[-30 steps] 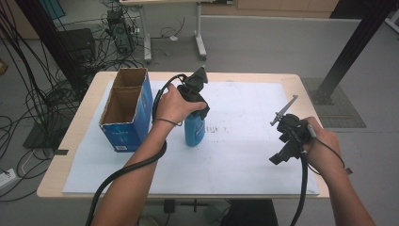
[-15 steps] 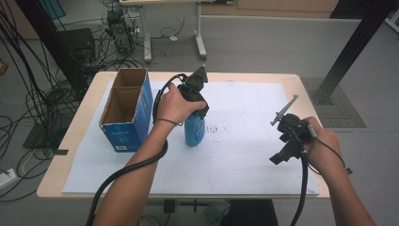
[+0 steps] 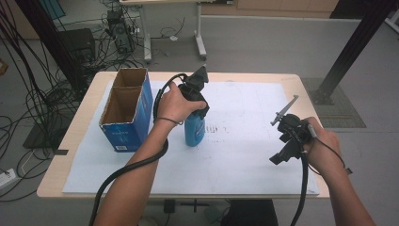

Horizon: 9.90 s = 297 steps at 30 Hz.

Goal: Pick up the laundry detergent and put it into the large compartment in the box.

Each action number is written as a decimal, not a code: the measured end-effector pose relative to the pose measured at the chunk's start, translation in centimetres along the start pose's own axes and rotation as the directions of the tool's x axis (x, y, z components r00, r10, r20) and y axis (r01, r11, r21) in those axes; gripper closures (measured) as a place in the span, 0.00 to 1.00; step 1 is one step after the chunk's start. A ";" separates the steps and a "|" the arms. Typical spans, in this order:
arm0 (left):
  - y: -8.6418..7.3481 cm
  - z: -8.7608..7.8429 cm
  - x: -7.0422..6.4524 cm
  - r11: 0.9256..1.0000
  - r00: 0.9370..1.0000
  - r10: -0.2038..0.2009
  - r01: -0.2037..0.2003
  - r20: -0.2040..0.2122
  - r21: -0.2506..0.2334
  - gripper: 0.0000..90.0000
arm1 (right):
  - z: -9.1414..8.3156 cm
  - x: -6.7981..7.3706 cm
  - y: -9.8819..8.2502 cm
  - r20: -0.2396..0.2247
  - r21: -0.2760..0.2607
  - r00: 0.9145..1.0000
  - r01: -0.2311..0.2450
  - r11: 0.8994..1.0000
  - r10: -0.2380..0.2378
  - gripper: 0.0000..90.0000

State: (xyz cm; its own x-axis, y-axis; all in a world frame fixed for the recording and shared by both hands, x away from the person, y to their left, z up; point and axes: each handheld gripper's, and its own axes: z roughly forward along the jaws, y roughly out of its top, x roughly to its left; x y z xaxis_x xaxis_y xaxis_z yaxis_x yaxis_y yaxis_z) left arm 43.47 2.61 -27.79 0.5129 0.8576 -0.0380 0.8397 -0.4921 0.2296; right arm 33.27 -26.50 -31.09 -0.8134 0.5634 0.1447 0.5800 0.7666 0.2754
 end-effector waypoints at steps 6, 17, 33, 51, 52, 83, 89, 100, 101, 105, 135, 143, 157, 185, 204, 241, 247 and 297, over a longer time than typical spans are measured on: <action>0.0 0.0 0.0 1.000 1.000 0.001 -0.001 0.001 0.002 0.42 | 0.1 -0.1 0.1 0.000 0.002 1.000 0.002 1.000 -0.002 0.02; -0.1 0.0 0.1 1.000 1.000 0.005 -0.005 0.002 -0.001 0.42 | 0.2 -0.1 0.3 -0.001 0.002 1.000 0.005 1.000 -0.005 0.02; -0.2 0.0 0.0 1.000 1.000 0.008 -0.008 0.000 -0.004 0.42 | 0.3 0.1 0.6 -0.001 0.011 1.000 0.008 1.000 -0.008 0.02; -0.1 0.0 0.0 1.000 1.000 0.010 -0.010 -0.006 0.002 0.42 | 0.2 0.1 0.5 0.002 0.012 1.000 0.011 1.000 -0.011 0.02; -0.1 0.0 0.0 1.000 1.000 0.009 -0.009 -0.006 0.001 0.42 | 0.2 0.1 0.5 0.002 0.012 1.000 0.011 1.000 -0.011 0.02; 0.0 0.0 0.0 1.000 1.000 0.009 -0.009 -0.006 0.010 0.42 | 0.3 0.0 0.6 -0.007 0.011 1.000 0.011 1.000 -0.011 0.02; 0.1 0.0 0.0 1.000 1.000 0.009 -0.009 -0.006 0.009 0.42 | 0.3 0.0 0.6 -0.005 0.009 1.000 0.010 1.000 -0.010 0.02; 0.1 0.0 0.0 1.000 1.000 0.014 -0.014 -0.006 0.012 0.42 | 0.4 -0.1 0.7 -0.006 0.006 1.000 0.012 1.000 -0.012 0.02; 0.1 0.0 0.0 1.000 1.000 0.014 -0.014 -0.006 0.013 0.42 | 0.4 -0.1 0.7 -0.007 0.006 1.000 0.012 1.000 -0.012 0.02; 0.1 0.0 0.0 1.000 1.000 0.016 -0.016 -0.006 0.016 0.42 | 0.4 -0.1 0.7 -0.007 0.005 1.000 0.012 1.000 -0.012 0.02; 0.4 -6.9 -0.5 0.997 0.999 0.051 -0.052 -0.017 -0.050 0.42 | -1.1 0.1 1.4 0.023 -0.011 0.999 0.027 1.000 -0.026 0.02; 0.7 -10.7 -0.7 0.996 0.998 0.058 -0.059 -0.027 -0.067 0.42 | -1.1 0.6 1.4 0.023 -0.016 0.999 0.035 0.999 -0.035 0.02; 2.4 -18.2 -0.9 0.993 0.998 0.067 -0.068 -0.015 -0.097 0.42 | -1.2 0.7 1.0 0.016 -0.028 0.999 0.033 0.999 -0.032 0.02; 0.4 -20.8 2.4 0.992 1.000 -0.023 0.023 -0.003 -0.121 0.42 | -1.3 1.2 1.4 0.018 -0.042 0.999 0.050 0.998 -0.049 0.02; -4.4 -23.2 9.4 0.968 0.978 -0.206 0.197 -0.044 -0.153 0.42 | -0.9 1.4 2.3 0.007 -0.037 0.998 0.070 0.997 -0.070 0.02; -6.7 -21.2 15.0 0.932 0.931 -0.350 0.334 -0.106 -0.141 0.42 | -0.2 0.8 2.9 -0.005 -0.029 0.997 0.071 0.997 -0.071 0.02; -7.0 -20.3 15.1 0.935 0.933 -0.343 0.329 -0.106 -0.134 0.42 | -0.1 0.8 2.8 -0.006 -0.026 0.998 0.070 0.997 -0.070 0.02; -7.8 -10.6 17.7 0.924 0.919 -0.383 0.380 -0.096 -0.052 0.42 | 0.5 0.1 2.8 -0.007 -0.013 0.999 0.044 0.999 -0.044 0.02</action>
State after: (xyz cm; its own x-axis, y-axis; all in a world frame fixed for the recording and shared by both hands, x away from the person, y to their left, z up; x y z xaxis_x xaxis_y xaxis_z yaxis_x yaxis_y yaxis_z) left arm 44.12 23.22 -19.91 0.1322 0.9908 -0.0292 0.9610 -0.1209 0.2487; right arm 34.82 -24.12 -30.80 -0.8384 0.5271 0.1390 0.5432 0.7864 0.2942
